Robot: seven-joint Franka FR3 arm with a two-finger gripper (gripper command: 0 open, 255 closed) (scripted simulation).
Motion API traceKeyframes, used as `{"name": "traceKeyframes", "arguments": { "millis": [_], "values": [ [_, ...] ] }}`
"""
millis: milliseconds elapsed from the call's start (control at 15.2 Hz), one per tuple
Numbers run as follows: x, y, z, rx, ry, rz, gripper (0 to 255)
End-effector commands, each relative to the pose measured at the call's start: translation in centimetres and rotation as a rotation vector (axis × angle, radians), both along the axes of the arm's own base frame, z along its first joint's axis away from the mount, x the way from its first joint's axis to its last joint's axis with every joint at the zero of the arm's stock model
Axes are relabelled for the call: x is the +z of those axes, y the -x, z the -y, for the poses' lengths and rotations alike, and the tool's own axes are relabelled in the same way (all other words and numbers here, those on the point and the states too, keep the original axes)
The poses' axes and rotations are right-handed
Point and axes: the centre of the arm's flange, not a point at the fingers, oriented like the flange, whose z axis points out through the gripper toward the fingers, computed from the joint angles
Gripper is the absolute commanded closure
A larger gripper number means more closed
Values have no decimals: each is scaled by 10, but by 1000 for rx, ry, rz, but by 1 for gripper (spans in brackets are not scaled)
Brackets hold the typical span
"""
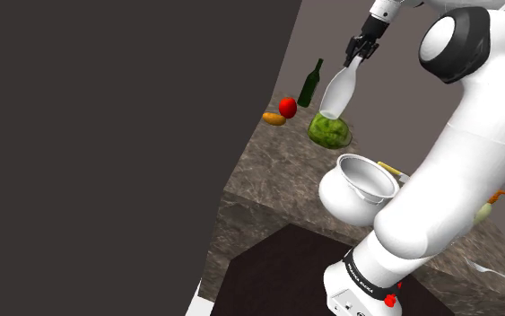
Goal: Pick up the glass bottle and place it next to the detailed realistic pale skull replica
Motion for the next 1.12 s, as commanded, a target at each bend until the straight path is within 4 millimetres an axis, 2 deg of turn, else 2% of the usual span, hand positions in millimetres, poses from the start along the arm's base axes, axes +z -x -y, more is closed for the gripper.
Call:
{"name": "traceKeyframes", "arguments": {
  "millis": [0, 1056],
  "values": [
    [5, 12, 2, 0, 0, 0, 255],
    [46, 216, 42, 0, 0, 0, 255]
  ]
}}
